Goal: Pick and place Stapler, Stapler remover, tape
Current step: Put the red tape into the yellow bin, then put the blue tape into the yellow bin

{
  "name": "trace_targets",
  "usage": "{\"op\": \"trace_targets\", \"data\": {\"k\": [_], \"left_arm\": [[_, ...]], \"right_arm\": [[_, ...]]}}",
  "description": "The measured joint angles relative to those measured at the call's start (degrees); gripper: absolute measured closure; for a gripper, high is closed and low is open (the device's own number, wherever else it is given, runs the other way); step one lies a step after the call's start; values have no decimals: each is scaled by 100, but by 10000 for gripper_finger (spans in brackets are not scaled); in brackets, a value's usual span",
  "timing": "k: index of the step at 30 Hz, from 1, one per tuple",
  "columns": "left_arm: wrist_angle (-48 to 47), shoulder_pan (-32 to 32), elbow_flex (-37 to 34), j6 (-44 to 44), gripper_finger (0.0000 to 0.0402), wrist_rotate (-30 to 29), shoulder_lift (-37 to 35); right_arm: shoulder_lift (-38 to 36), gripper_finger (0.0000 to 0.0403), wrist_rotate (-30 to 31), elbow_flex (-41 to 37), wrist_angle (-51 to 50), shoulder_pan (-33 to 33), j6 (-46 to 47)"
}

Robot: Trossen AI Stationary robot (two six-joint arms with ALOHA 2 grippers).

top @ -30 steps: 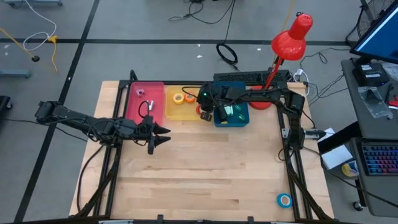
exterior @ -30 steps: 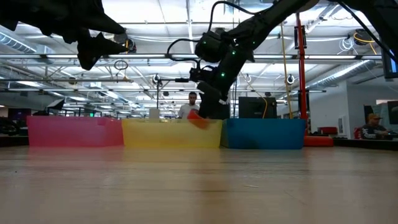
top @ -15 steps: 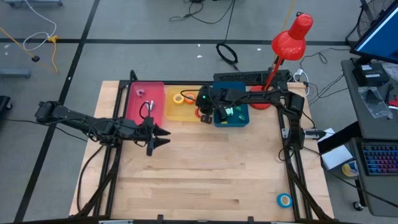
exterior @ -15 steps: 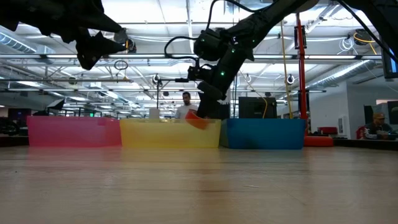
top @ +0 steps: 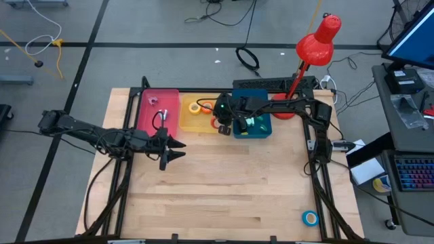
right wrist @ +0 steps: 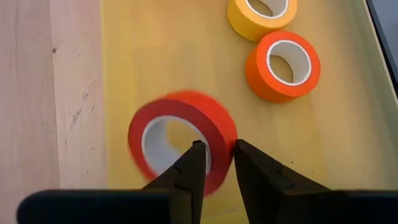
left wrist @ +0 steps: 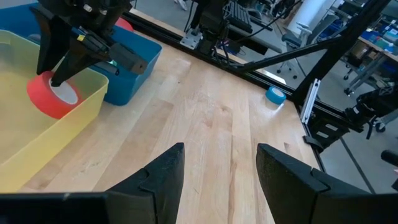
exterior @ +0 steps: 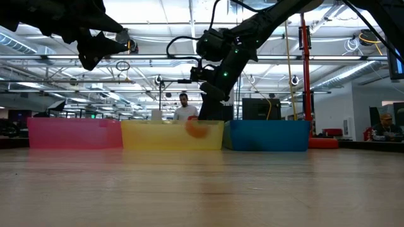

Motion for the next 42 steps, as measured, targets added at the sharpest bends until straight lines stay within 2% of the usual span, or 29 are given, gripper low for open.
{"op": "trace_targets", "data": {"k": [4,10,18,22,25,31,37,42], "left_arm": [[0,0,0,-2,204,0,0],[0,0,0,0,204,0,0],[2,0,0,0,204,0,0],[0,2,0,2,203,0,0],[-55,2,0,2,204,0,0],[-185,-2,0,42,204,32,2],[-177,-2,0,336,203,292,2],[-176,-2,0,408,204,350,2]], "right_arm": [[-14,323,50,0,108,0,-119],[-26,323,435,0,536,7,-465],[-50,323,590,0,536,35,-460],[-427,323,603,-6,301,175,-442],[-959,323,622,-2,-385,432,-297],[-2196,323,555,7,-2510,1324,931],[-3044,323,-6,-3,-5162,2597,3373],[-3450,323,-871,-223,-5684,3951,4836]]}}
